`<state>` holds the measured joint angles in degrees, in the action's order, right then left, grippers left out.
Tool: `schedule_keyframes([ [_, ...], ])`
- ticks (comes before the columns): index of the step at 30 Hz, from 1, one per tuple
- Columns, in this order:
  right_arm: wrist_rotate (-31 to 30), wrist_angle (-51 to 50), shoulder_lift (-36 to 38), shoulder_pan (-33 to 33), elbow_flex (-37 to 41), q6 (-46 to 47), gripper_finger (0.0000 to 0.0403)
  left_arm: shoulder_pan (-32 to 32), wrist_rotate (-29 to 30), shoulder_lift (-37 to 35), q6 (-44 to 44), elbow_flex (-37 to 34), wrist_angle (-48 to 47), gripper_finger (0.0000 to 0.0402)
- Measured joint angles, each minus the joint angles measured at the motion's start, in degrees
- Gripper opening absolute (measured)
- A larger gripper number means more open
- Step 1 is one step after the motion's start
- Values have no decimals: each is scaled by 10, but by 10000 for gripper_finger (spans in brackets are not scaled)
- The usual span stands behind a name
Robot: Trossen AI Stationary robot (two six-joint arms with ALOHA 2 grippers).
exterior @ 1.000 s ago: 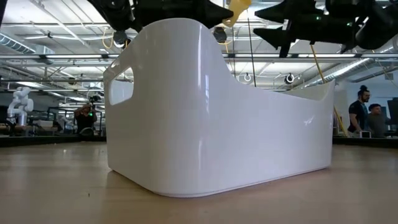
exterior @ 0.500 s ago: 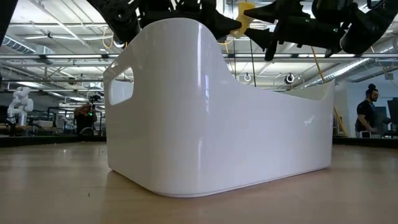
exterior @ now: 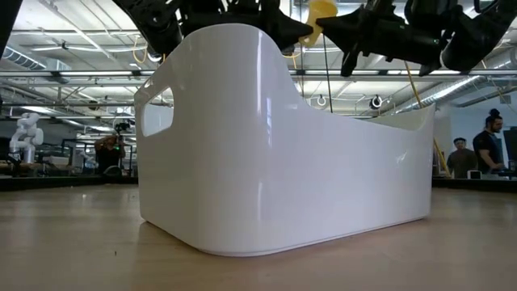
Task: Nest measuring cups in basket
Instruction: Stack the yellow measuring cup on top of the blue measuring cup
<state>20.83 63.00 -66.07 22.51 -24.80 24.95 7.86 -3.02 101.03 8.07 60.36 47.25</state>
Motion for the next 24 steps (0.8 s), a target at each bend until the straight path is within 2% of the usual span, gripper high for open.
schedule_keyframes([
  [3, 34, -18, 6, 17, 0, 27, 2, 4, -1, -6, 3, 0, -31, 33],
  [7, 88, -82, 37, 45, 0, 59, 1, 19, 0, -60, -8, 0, -153, 68],
  [10, 154, -171, 62, 70, -3, 77, 1, 28, 1, -111, -26, 0, -247, 93],
  [13, 244, -311, 78, 94, -35, 90, 1, 33, 3, -162, -45, 0, -321, 113],
  [17, 355, -518, 68, 98, -98, 53, 0, 34, 16, -202, -53, 1, -364, 129],
  [19, 418, -585, 51, 97, -128, 40, 0, 34, 16, -206, -57, 1, -363, 132],
  [21, 471, -613, 34, 95, -140, 48, 0, 34, 16, -206, -57, 1, -365, 132],
  [24, 483, -611, 5, 85, -145, 76, 0, 34, 16, -205, -57, 1, -365, 133],
])
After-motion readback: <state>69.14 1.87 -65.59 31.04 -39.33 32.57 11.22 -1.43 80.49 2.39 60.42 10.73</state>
